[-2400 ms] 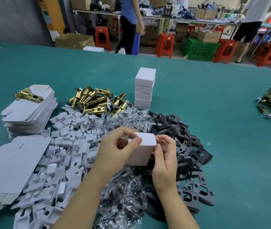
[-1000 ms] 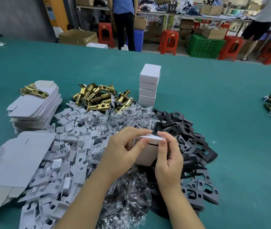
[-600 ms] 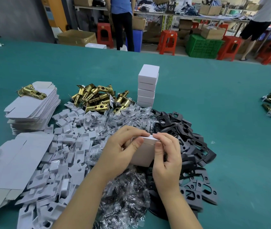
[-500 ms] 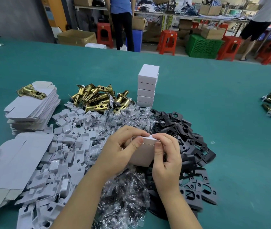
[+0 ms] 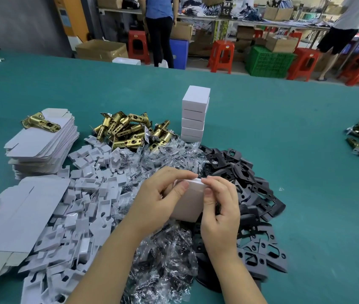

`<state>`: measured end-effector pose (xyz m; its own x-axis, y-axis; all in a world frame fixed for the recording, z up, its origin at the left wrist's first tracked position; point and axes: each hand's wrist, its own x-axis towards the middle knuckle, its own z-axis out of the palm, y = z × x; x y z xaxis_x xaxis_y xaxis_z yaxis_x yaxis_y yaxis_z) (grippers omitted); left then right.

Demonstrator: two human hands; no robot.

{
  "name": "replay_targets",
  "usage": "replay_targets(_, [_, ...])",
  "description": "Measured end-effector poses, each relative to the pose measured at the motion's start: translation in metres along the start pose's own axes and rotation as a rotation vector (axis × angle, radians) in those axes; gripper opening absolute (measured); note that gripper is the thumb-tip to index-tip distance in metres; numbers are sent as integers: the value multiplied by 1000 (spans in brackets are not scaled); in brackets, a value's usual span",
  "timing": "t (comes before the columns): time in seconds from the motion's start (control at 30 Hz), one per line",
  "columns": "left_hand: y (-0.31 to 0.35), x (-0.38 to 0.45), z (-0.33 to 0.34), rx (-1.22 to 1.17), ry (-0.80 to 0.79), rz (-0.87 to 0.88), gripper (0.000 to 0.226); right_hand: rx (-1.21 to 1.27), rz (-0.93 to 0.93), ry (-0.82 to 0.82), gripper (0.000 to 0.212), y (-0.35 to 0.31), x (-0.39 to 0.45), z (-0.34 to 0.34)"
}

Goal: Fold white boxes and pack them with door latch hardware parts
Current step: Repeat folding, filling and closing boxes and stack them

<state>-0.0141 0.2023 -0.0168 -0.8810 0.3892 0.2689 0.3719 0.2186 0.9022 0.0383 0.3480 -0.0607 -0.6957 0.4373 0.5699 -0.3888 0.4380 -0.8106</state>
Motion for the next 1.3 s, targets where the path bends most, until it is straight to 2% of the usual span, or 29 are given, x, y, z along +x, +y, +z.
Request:
replay_targets(0.13, [0,3,1,-9,11,-34,25,2,11,7,19,-1,1,-1])
replay_targets(0.3, [1,2,0,82,-1,65,25,-5,31,11,20,-1,1,0])
replay_targets(0.53, [-3,2,-3,11,-39,-51,24,-11,20,-1,22,-1,0,-1])
replay_targets(0.93, [-3,0,-8,31,-52,-27,24,2,17,-4,23,-1,-1,-3])
replay_targets(1.3, [5,-2,-2,-103,-9,-130,24,8,25,-18,22,-3,-2,-2])
